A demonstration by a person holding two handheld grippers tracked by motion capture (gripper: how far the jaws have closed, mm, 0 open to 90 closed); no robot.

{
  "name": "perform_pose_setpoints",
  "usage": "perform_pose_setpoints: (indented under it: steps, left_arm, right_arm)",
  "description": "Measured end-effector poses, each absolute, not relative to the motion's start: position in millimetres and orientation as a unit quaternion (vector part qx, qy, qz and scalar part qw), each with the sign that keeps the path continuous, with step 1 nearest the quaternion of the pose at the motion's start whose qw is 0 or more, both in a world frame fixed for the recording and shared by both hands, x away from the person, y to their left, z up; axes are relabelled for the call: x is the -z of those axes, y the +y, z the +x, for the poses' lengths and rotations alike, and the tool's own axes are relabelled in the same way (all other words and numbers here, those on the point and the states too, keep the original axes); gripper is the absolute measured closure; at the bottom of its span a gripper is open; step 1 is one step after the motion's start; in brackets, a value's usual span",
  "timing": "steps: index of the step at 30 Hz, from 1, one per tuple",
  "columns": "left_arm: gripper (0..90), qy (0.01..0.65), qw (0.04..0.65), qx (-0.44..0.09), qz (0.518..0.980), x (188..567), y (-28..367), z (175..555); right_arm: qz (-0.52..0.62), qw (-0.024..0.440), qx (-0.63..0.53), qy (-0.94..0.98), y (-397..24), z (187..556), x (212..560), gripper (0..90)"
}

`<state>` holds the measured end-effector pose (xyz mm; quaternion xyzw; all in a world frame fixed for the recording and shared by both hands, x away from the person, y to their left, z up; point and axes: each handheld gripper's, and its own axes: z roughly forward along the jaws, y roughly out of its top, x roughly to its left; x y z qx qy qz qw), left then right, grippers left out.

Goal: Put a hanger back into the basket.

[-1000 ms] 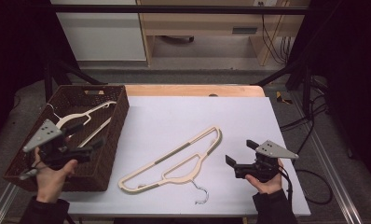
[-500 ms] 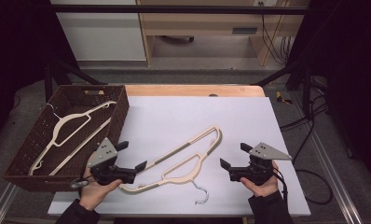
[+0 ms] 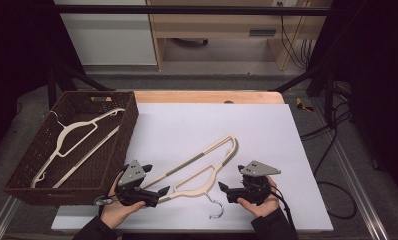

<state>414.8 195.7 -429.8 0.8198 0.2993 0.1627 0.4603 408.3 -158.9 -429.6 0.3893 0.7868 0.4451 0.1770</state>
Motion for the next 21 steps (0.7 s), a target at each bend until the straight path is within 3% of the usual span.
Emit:
perform_pose_setpoints:
  steps: [6, 21]
  left_arm:
    - [7.5, 0.301, 0.451, -0.159, 0.825, 436.7, 195.8, 417.3]
    - [8.4, 0.304, 0.446, -0.156, 0.827, 440.2, 196.6, 417.6]
  right_arm:
    - [0.385, 0.162, -0.426, 0.803, -144.5, 407.4, 439.4, 20.5]
    - [0.378, 0.112, -0.361, 0.845, -114.1, 405.1, 470.7, 57.7]
